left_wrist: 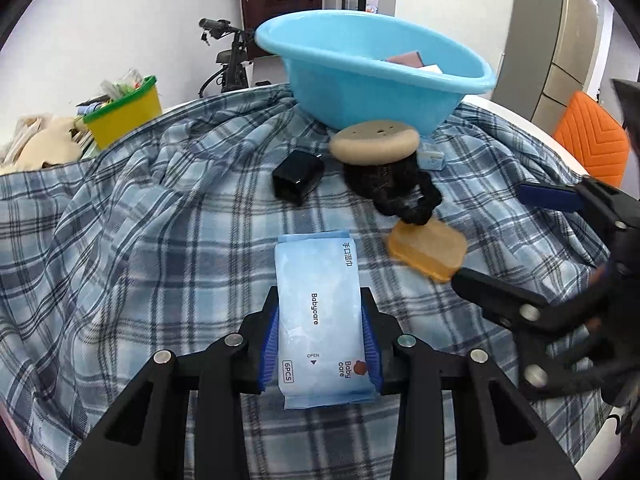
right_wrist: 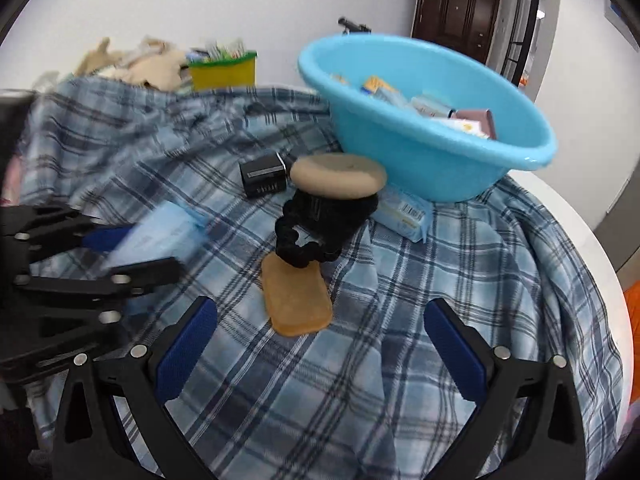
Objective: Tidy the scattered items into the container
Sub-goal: 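Grasp the orange soap box with the right gripper while the left holds the wipes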
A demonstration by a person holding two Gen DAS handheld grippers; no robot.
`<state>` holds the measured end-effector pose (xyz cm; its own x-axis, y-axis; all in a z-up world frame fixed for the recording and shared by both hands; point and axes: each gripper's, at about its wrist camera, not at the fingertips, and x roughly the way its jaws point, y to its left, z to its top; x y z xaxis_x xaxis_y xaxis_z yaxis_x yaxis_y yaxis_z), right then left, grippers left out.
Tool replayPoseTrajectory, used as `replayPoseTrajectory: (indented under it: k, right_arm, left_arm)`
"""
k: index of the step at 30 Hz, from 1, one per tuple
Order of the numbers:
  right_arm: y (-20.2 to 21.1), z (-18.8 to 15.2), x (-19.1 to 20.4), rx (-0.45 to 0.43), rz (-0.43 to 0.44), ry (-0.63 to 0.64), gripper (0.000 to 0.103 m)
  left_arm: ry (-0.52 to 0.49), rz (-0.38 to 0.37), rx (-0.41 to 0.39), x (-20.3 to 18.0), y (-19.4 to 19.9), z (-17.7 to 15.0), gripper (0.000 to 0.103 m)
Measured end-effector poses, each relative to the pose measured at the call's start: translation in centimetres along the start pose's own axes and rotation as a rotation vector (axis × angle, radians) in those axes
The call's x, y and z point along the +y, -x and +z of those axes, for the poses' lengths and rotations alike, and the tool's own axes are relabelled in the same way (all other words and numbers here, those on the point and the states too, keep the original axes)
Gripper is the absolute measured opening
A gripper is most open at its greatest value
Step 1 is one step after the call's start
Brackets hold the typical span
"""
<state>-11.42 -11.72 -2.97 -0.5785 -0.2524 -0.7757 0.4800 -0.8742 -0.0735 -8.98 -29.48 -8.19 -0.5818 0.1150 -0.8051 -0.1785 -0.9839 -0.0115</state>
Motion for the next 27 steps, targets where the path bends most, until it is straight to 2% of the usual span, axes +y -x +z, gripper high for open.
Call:
replayPoseTrajectory:
  k: [5,9,11,14,15,27]
  right_arm:
    - [-1.9,0.4,0.5,0.028,-0.008,0.019,0.102]
    - [-2.5,0.4,0.9,0.040,-0.008,0.052,0.091]
    - [-3.1,0.3,1.1,0.055,0.000,0.073,0.081]
    - [-3.8,0.2,1.0,0.075,0.014,0.059,0.059]
    - [-3.9,0.2,0.9,0.076,0.014,0.055,0.045]
    - [-0.7,-2.4,0.7,0.083,0.151,0.033,0.042]
  left_arm:
    - [0.031,-0.003,0.009,1.5,-0.1,-0.8,0.038]
    - [0.047,-0.007,0.021,2.1,-0.4,-1.0,0.038]
    - [0.046,-0.011,0.023,2.1,-0.4,-1.1,0.038]
    - [0.038,-0.008,0.023,1.9,-0.3,-1.2,0.038]
    - [0.034,-0.008,0.024,1.9,-0.3,-1.3,0.038]
    - [0.018,-0.036,0.033,0.6,-0.2,-1.7,0.038]
